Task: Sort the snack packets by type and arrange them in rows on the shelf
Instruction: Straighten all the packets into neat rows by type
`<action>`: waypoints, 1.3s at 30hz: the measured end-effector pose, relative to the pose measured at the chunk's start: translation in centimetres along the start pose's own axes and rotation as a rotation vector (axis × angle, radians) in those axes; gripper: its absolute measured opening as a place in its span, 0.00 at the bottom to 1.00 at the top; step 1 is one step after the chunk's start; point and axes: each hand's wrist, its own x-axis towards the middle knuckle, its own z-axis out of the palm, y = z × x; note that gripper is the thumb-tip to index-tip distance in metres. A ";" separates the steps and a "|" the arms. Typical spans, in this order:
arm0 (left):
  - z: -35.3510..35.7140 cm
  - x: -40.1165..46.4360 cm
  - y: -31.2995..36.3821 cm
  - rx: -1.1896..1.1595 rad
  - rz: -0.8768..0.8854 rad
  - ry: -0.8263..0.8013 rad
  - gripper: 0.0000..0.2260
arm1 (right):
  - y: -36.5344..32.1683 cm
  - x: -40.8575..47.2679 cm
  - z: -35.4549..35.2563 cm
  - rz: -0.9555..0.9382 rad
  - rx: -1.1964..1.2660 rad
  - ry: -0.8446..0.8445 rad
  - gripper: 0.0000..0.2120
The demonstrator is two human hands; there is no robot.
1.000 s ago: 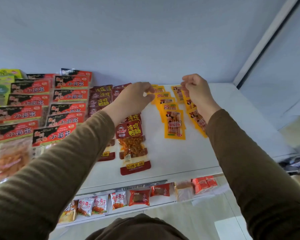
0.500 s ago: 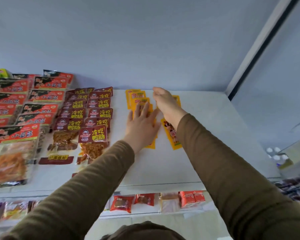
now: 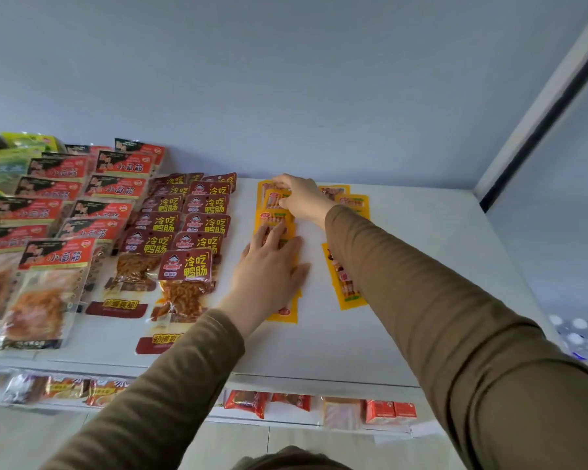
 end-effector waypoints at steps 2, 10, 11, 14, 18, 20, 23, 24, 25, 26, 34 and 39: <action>-0.4 -0.2 -0.2 -0.004 -0.017 -0.006 0.23 | -0.2 0.1 0.1 -0.016 0.035 -0.017 0.25; -1.1 -0.8 -1.5 0.099 -0.021 -0.050 0.24 | -0.7 0.5 0.9 -0.039 -0.137 -0.003 0.24; -1.2 -0.8 -1.7 0.110 -0.022 -0.055 0.24 | -0.9 0.5 1.0 -0.040 -0.143 0.008 0.24; -1.5 -1.0 -2.3 0.120 -0.030 -0.061 0.25 | -1.6 0.5 1.3 -0.057 -0.173 0.058 0.23; -1.7 -1.7 -2.7 0.105 -0.033 -0.055 0.29 | -2.2 0.6 1.9 -0.063 -0.194 0.072 0.24; -1.6 -2.5 -2.8 0.120 -0.026 -0.024 0.31 | -2.3 0.7 1.7 -0.079 -0.121 0.077 0.23; -1.5 -3.8 -3.2 0.145 -0.015 -0.011 0.33 | -2.4 0.8 1.2 -0.129 -0.118 0.032 0.21; -1.4 -4.1 -3.4 0.145 -0.017 -0.017 0.32 | -2.5 0.7 1.2 -0.134 -0.146 -0.009 0.22; -1.4 -4.3 -3.5 0.139 -0.020 -0.023 0.32 | -2.6 0.6 1.2 -0.131 -0.178 -0.047 0.23; -1.3 -4.5 -3.6 0.127 -0.023 -0.027 0.32 | -2.7 0.6 1.3 -0.122 -0.205 -0.072 0.24; -1.0 -4.7 -3.9 0.071 -0.013 -0.041 0.32 | -3.2 0.8 1.2 -0.093 -0.195 -0.154 0.22; -0.9 -4.6 -3.9 0.067 -0.014 -0.046 0.32 | -3.4 1.1 1.3 -0.081 -0.149 -0.200 0.22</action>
